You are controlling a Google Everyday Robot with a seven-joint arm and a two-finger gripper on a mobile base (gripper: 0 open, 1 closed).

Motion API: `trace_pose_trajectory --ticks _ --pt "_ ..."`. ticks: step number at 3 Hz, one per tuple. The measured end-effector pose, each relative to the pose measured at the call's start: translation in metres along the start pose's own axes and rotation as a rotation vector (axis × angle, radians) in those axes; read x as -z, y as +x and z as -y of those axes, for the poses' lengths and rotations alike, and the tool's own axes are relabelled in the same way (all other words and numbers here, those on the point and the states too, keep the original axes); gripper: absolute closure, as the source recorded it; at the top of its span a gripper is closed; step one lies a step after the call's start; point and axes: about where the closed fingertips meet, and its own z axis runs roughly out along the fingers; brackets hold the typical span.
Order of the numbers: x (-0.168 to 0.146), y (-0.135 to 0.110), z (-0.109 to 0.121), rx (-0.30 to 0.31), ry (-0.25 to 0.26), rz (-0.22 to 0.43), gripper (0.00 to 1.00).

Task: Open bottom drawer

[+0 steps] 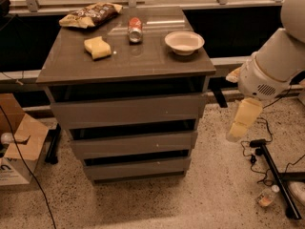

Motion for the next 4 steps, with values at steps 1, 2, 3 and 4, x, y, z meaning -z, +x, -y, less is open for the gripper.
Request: trace_pose_trajectory --ticks 1,2,3,4 --pt "-0.050 -0.012 -0.012 0.030 -0.049 0.060 0.00" --pt "-0.105 -0.014 -0.011 0.056 -0.080 0.137 0.00" --pt "-0.168 -0.005 -0.005 0.068 -0.108 0.230 0.00" --pt "-0.168 -0.005 -0.005 0.068 -0.108 0.230 0.00"
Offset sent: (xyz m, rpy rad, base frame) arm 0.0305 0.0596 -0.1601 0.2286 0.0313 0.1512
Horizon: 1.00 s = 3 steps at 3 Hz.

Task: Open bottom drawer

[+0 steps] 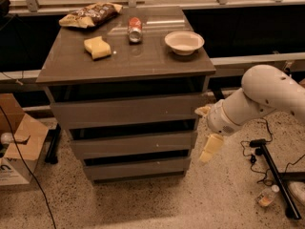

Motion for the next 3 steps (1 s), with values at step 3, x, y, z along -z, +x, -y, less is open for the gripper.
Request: trace_pose_trajectory --ticks 3 --pt "-0.121 0.063 -0.004 -0.103 -0.115 -0.023 0.00"
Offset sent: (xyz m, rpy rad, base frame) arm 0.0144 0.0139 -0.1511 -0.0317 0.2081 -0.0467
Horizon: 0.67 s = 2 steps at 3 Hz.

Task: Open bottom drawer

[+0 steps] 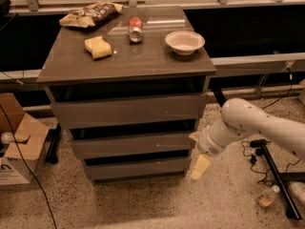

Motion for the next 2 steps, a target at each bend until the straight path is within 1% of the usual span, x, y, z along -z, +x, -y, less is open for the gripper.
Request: trace_pose_trajectory --ticks 1,2 --pt "-0.049 0.045 0.006 -0.030 0.026 0.057 0.00" --pt "-0.084 0.069 0.014 -0.062 0.023 0.100 0.00"
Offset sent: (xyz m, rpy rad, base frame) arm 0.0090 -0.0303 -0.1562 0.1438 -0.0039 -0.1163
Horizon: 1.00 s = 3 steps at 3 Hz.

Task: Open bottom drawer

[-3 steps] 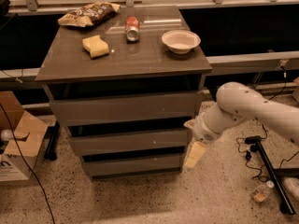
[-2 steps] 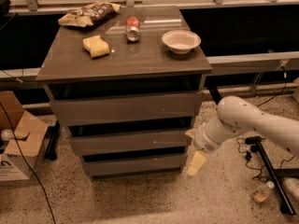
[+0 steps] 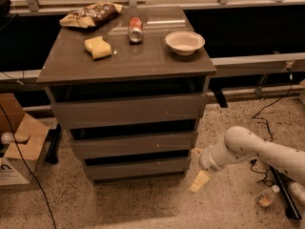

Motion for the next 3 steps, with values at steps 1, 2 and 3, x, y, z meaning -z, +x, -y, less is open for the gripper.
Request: trace_pose_trajectory --ticks 1,2,3 --pt "-0.006 0.003 -0.002 -0.005 -0.010 0.002 0.00" --pt "-0.031 0.000 0.005 -0.056 -0.007 0.005 0.00" --pt "-0.085 -0.001 0.022 -0.139 0.029 0.063 0.00"
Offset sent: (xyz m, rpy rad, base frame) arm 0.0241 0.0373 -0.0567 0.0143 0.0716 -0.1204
